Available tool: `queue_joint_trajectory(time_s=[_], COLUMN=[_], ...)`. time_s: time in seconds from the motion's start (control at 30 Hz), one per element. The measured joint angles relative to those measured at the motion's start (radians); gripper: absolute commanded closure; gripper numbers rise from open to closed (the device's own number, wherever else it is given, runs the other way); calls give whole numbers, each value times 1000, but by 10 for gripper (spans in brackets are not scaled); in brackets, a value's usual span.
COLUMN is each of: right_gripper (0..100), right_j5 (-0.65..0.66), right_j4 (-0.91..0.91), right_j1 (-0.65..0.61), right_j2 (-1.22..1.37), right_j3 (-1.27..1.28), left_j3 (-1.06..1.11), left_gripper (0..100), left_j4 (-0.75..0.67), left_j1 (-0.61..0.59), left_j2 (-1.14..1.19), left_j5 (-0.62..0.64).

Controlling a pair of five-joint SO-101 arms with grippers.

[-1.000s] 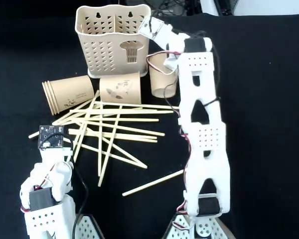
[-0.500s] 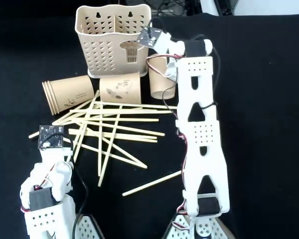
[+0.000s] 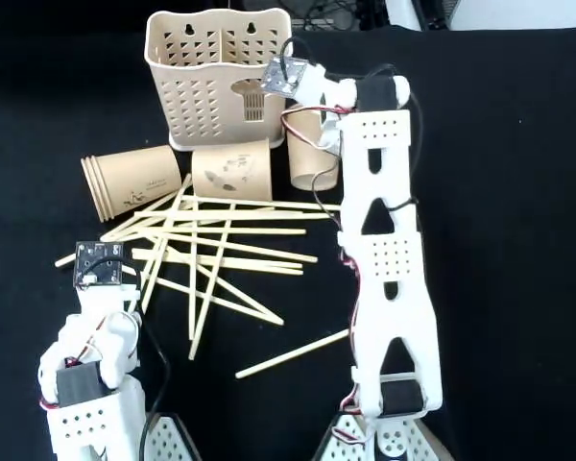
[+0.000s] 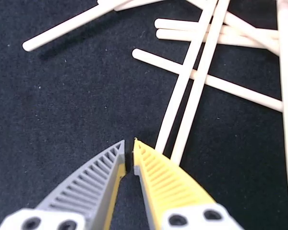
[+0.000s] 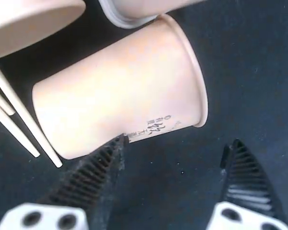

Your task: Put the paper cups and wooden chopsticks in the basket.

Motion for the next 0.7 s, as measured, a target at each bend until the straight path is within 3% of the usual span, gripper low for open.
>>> queue_joint_trajectory(time_s=[0.17,0.3,0.5,0.7], right_gripper=[668,669,670,737], right_j5=[0,-95,-347,-390], right_j4=[0,-34,-295,-577], right_j1=[0,0,0,2], right_j2=[-44,-124,-100,92], right_j3=[0,0,0,0], left_j3=[0,0,0,0], left_gripper=[948,948,948,948], left_j4=[0,0,0,0], left_j1=[0,0,0,0], left_j2=[0,0,0,0], left_j5=[0,0,0,0])
